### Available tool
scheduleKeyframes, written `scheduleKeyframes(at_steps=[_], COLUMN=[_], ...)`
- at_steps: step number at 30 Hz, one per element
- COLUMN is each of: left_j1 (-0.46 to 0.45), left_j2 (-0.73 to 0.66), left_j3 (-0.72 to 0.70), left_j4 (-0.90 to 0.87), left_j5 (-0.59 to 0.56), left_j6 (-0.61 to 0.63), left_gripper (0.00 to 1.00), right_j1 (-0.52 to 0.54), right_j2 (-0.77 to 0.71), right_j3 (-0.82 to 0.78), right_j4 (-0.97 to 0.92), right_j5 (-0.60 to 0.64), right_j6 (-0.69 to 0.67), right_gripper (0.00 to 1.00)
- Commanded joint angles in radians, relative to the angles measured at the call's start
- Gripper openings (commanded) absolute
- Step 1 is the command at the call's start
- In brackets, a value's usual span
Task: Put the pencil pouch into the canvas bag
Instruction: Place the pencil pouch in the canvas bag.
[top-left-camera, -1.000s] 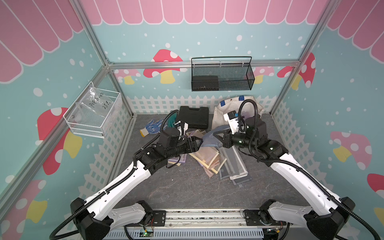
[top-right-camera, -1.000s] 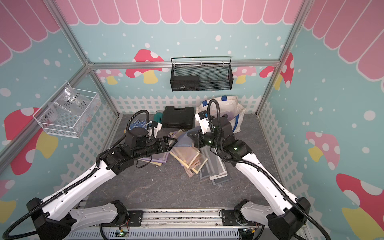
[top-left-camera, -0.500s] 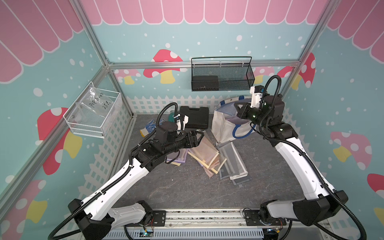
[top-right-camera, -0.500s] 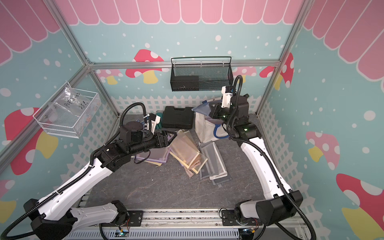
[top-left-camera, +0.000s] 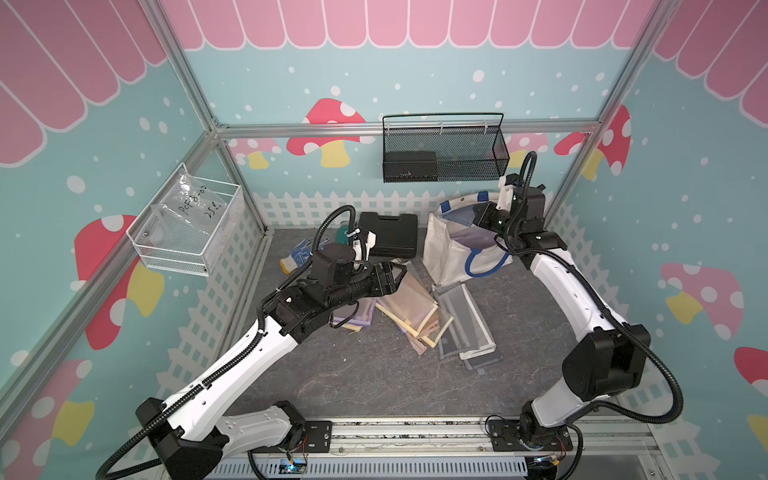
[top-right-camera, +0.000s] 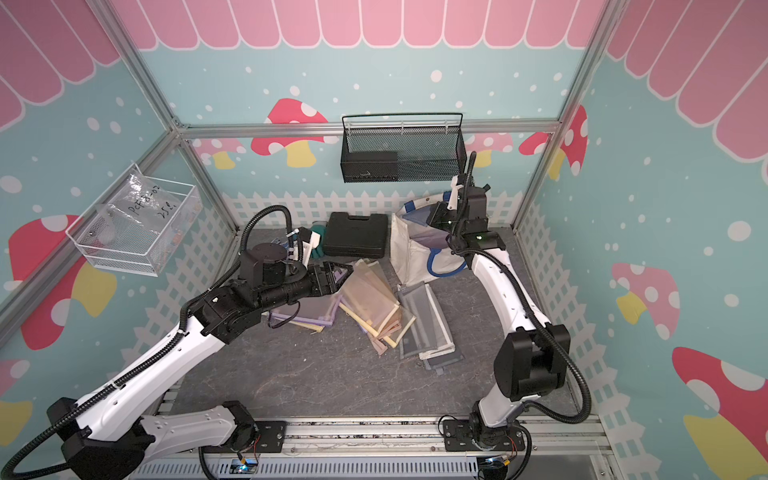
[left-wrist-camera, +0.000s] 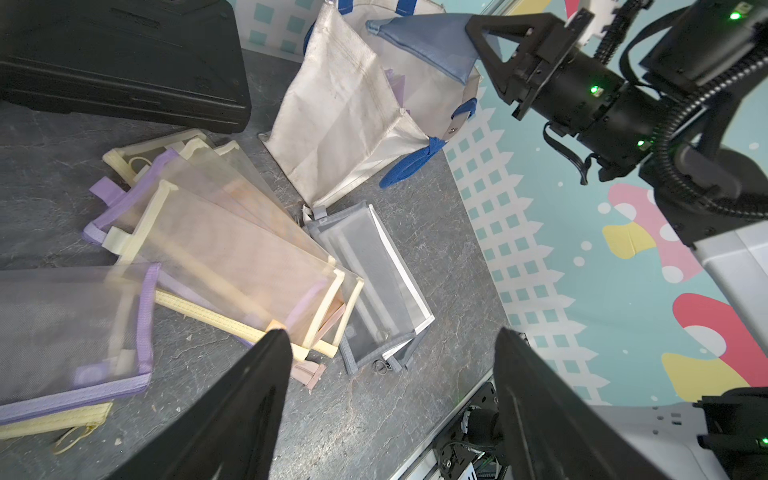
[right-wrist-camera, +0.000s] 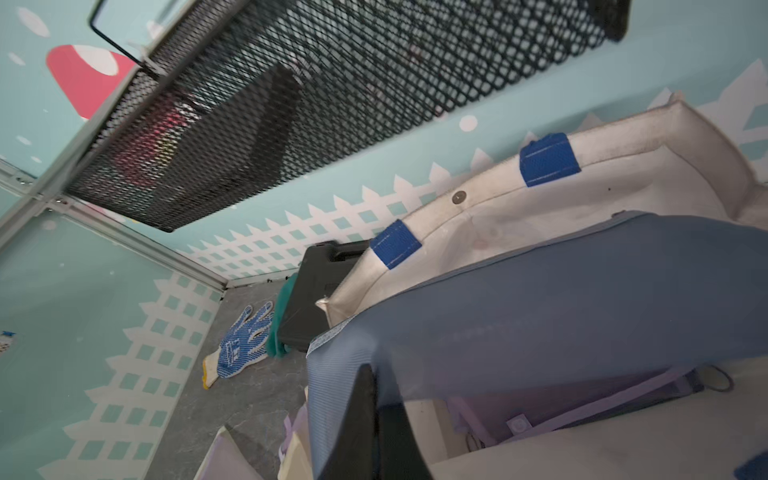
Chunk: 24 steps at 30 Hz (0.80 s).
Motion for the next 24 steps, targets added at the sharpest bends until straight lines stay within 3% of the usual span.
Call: scheduleKeyframes(at_steps=[1,13,24], left_j1=[0.003,0.003,0.004], left_j2=[-0.023,-0.042,-0.033], left_j3=[-0.004,-0.046,-0.024], left_j4=[-0.037,-0.030,-0.066], left_j5=[-0.031,-0.045,-0.063], left_j6=[0.021,0.006,0.011], left_gripper=[0.78,0.78,0.78], right_j1=[-0.006,-0.003,-0.009], right_j2=[0.014,-0.022,-0.022], right_j3=[0.019,-0.128,-0.122], right_j4=[0.053,0.104,0.086], right_j5=[-0.010,0.095,0.106], right_j6=[0.002,0.012,-0.021], right_gripper=[0.00,0.00,0.00])
